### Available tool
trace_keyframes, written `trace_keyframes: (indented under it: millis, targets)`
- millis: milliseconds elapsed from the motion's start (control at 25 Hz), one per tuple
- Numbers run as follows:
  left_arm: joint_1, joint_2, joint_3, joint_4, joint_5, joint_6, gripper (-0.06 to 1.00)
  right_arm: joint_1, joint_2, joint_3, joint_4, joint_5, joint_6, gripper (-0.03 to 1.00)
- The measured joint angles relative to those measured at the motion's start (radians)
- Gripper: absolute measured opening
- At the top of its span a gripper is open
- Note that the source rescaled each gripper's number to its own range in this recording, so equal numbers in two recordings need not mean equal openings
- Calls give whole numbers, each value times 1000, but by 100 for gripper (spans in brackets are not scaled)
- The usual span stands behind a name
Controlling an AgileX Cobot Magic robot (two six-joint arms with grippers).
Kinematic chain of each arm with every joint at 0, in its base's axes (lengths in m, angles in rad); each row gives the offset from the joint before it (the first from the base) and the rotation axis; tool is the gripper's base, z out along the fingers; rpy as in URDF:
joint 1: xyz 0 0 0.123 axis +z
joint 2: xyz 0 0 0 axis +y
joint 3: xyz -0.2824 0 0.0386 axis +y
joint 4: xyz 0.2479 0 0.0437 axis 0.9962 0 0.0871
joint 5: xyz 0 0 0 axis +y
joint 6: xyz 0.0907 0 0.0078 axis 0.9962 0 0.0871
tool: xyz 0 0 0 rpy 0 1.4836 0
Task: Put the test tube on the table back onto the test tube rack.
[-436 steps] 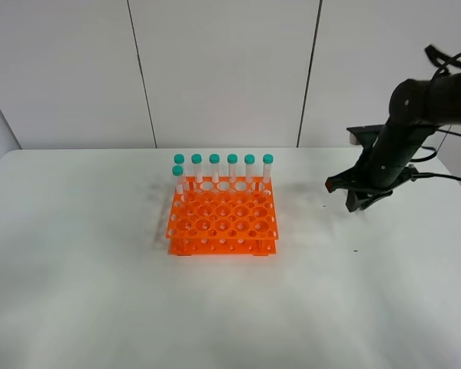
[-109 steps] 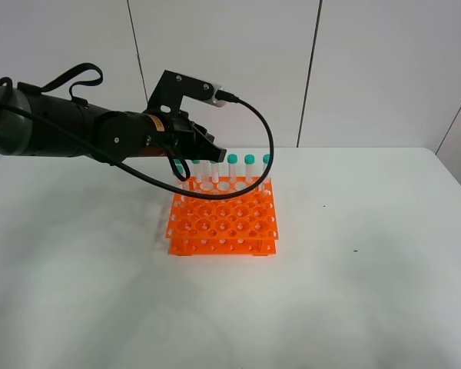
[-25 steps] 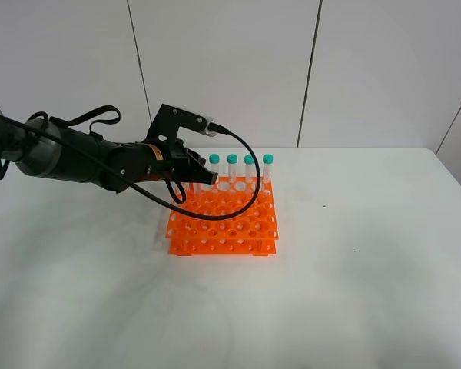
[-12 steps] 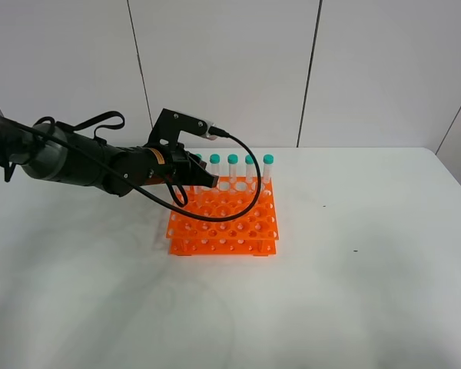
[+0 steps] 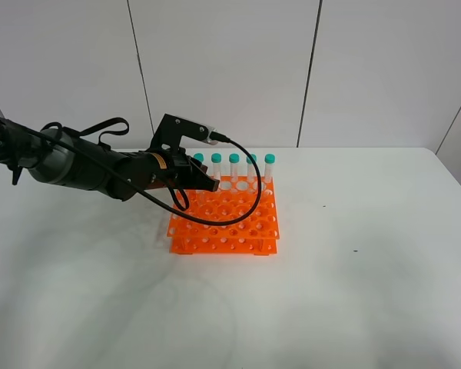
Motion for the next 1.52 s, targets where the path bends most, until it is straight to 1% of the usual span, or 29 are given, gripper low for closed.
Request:
trace_keyframes:
  millis: [560,640,800,880,920,1080,1120,1280,1400,1520]
  targets:
    - [0,0,0,0,0,-9,0,0,0,0,0,0,0,100]
    - [0,-5,0,0,2,-25,8,0,0,0,0,0,0,100]
    - [-2,-30,0,0,10,-34,41,0,0,0,0,0,0,100]
    - [-5,-48,0,0,31,-41,52,0,0,0,0,0,0,100]
    - [-10,-56,0,0,39,-44,55,0,0,0,0,0,0,100]
    - [-31,-100,0,0,64,-48,61,0,0,0,0,0,0,100]
    - [-35,-113,0,0,78,-48,63,0,0,0,0,0,0,100]
    - [-47,-186,0,0,141,-48,81,0,0,0,0,0,0,100]
    - [-53,-263,0,0,205,-48,91,0,0,0,0,0,0,100]
    - [-56,-347,0,0,313,-48,97,0,0,0,0,-1,0,100]
